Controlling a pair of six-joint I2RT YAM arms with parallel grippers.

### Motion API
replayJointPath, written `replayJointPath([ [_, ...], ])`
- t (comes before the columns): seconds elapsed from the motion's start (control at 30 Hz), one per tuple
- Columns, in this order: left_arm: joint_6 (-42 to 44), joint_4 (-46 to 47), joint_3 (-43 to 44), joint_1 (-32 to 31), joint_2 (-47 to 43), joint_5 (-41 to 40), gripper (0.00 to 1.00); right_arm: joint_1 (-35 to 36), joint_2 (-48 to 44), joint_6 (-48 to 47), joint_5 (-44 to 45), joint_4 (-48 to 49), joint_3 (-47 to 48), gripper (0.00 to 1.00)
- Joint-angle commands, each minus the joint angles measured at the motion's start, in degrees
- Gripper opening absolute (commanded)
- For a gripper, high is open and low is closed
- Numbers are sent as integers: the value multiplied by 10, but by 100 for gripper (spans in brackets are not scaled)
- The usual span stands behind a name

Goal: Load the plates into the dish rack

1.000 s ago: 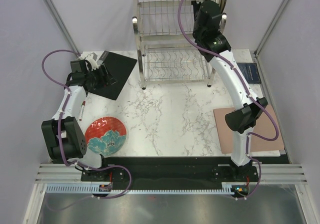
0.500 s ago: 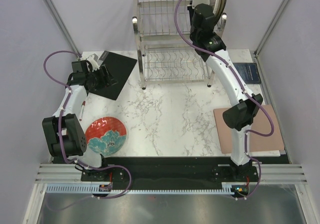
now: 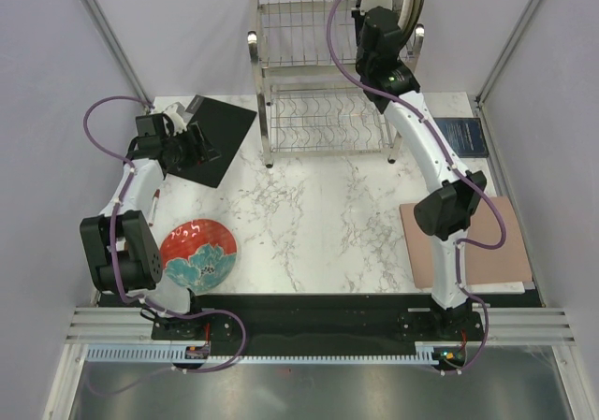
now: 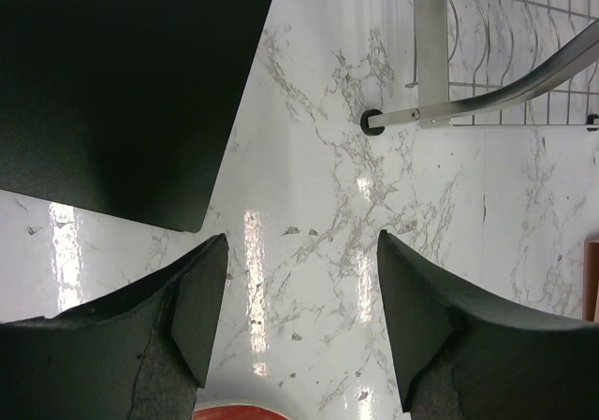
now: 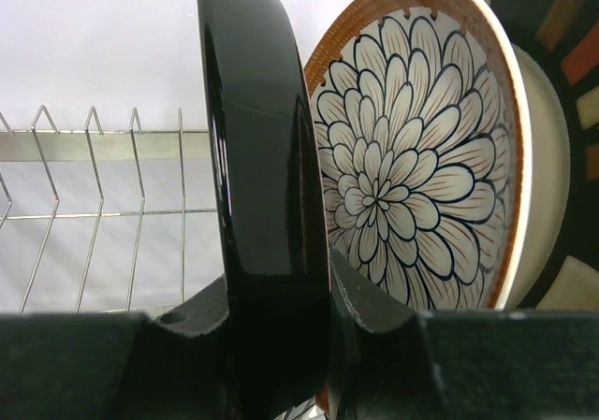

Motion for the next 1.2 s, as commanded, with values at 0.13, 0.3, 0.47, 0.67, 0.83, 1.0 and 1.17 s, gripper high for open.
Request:
replayJointPath([
  [0.13, -20, 18, 16, 1, 10, 11, 72, -1, -38, -26, -5, 115, -3, 33],
  [0.3, -22, 20, 18, -1, 2, 17, 72, -1, -52, -26, 5, 115, -23, 44],
  [0.47, -22, 24, 1, -6, -17, 12, 72, 0, -44, -9, 29, 119, -14, 49],
  [0.67, -16, 23, -17, -13, -51, -7, 72, 10, -70, -45, 23, 139, -19, 51],
  [0.83, 33, 0, -11, -11, -70, -56, 74, 26, -124, -86, 45, 152, -57, 53],
  [1.0, 78, -27, -26, -9, -98, -79, 76, 28, -186, -102, 74, 141, -115, 53],
  [1.17, 116, -80, -40, 32, -130, -85, 77, 28, -267, -61, 35, 22, -155, 52],
])
